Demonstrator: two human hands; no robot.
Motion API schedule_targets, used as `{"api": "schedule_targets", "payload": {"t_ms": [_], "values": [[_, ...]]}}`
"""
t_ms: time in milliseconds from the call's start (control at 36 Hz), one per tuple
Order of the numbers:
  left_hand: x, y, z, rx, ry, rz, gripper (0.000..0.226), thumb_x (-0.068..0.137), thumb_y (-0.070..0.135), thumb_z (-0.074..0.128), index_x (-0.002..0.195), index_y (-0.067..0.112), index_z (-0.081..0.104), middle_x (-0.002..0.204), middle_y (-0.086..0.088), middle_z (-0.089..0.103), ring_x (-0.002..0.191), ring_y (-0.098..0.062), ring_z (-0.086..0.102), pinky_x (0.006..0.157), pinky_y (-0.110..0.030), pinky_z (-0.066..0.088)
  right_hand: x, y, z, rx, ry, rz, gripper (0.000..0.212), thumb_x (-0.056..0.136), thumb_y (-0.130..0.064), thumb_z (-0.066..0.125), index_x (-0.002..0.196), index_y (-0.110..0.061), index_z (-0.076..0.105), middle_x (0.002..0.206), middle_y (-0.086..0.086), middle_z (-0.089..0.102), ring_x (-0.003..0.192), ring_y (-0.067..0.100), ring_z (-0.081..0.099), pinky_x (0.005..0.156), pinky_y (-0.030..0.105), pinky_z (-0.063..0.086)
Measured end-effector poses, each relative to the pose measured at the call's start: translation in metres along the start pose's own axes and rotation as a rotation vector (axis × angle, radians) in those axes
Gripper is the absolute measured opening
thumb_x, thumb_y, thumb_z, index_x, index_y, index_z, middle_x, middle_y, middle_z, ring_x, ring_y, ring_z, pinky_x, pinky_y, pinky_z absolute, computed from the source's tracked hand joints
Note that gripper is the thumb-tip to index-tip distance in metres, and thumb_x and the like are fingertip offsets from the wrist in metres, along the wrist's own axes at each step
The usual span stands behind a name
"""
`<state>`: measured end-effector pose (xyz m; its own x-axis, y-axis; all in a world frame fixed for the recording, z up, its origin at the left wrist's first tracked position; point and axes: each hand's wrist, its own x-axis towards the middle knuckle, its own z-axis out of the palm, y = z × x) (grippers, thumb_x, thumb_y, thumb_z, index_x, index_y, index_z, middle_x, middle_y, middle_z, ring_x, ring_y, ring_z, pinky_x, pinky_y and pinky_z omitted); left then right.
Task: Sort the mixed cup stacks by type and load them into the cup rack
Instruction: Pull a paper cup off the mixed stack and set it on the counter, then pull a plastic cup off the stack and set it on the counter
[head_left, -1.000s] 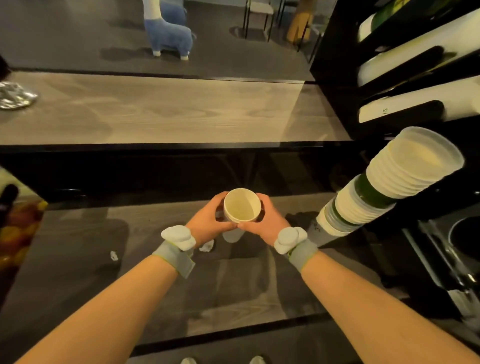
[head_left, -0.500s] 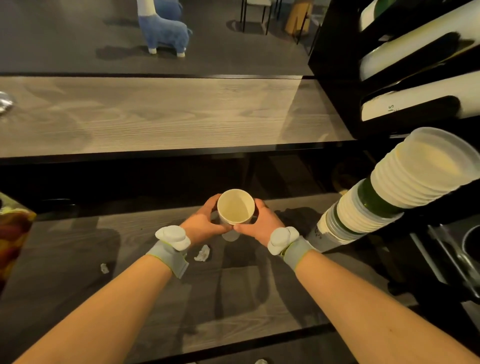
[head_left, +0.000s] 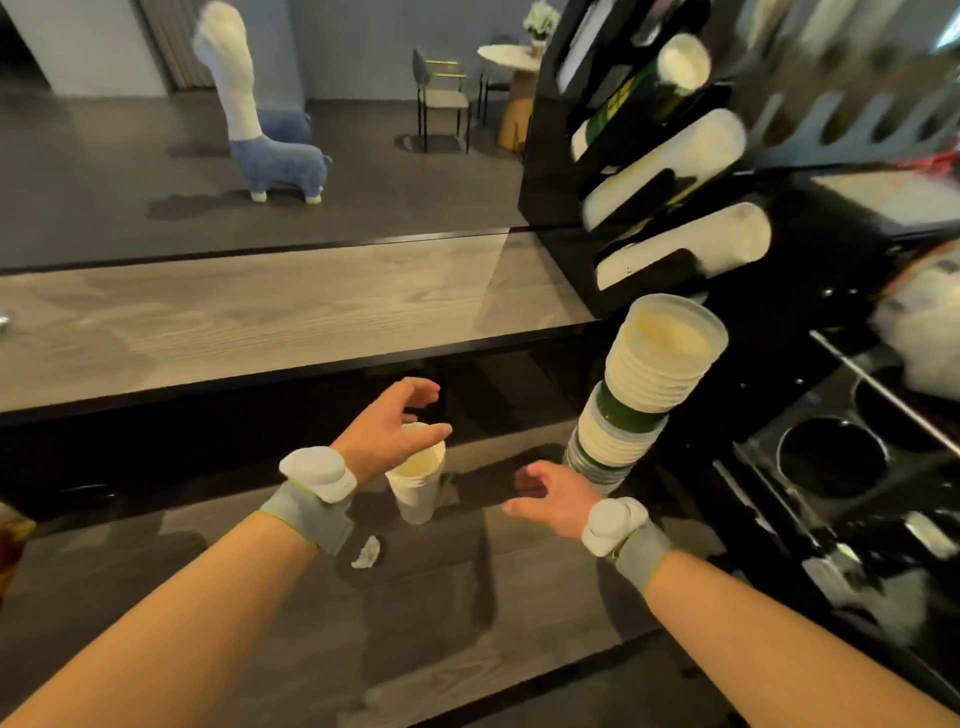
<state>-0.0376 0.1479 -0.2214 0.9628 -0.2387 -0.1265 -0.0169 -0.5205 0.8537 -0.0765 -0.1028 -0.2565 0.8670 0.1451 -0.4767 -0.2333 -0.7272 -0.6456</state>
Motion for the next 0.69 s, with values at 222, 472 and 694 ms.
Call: {"api": "schedule_targets", "payload": {"t_ms": [222, 472, 694], "values": [[0.026, 0.088, 0.039, -0.007, -0.165, 0.146, 0.049, 0.085, 0.030, 0.074, 0.129, 0.024, 0.053, 0.128, 0.007, 0.060, 0.121, -0.006, 0.056, 0.108, -0.036, 0.045, -0.058, 0.009, -0.074, -0.056, 0.115, 0.054, 0.043, 0.083, -0.043, 0.073, 0.107, -0.007, 0.070, 0.104, 0.010, 0.071, 0.094, 0.023, 0.068, 0.088, 0.038, 0.057], [0.049, 0.148, 0.076, 0.045, -0.280, 0.205, 0.079, 0.081, 0.041, 0.077, 0.146, 0.021, 0.038, 0.149, 0.002, 0.046, 0.135, -0.015, 0.046, 0.113, -0.040, 0.041, -0.098, 0.011, -0.152, 0.053, 0.427, 0.034, 0.065, 0.079, -0.047, 0.077, 0.131, -0.015, 0.056, 0.121, 0.003, 0.066, 0.102, 0.017, 0.066, 0.087, 0.030, 0.054], [0.052, 0.160, 0.088, -0.013, -0.287, 0.250, 0.081, 0.080, 0.049, 0.075, 0.148, 0.031, 0.033, 0.148, 0.007, 0.047, 0.137, -0.016, 0.044, 0.114, -0.045, 0.038, -0.092, -0.005, -0.160, 0.242, 0.534, -0.221, 0.075, 0.077, -0.041, 0.080, 0.142, -0.027, 0.046, 0.132, -0.011, 0.058, 0.118, 0.008, 0.055, 0.083, 0.016, 0.044]]}}
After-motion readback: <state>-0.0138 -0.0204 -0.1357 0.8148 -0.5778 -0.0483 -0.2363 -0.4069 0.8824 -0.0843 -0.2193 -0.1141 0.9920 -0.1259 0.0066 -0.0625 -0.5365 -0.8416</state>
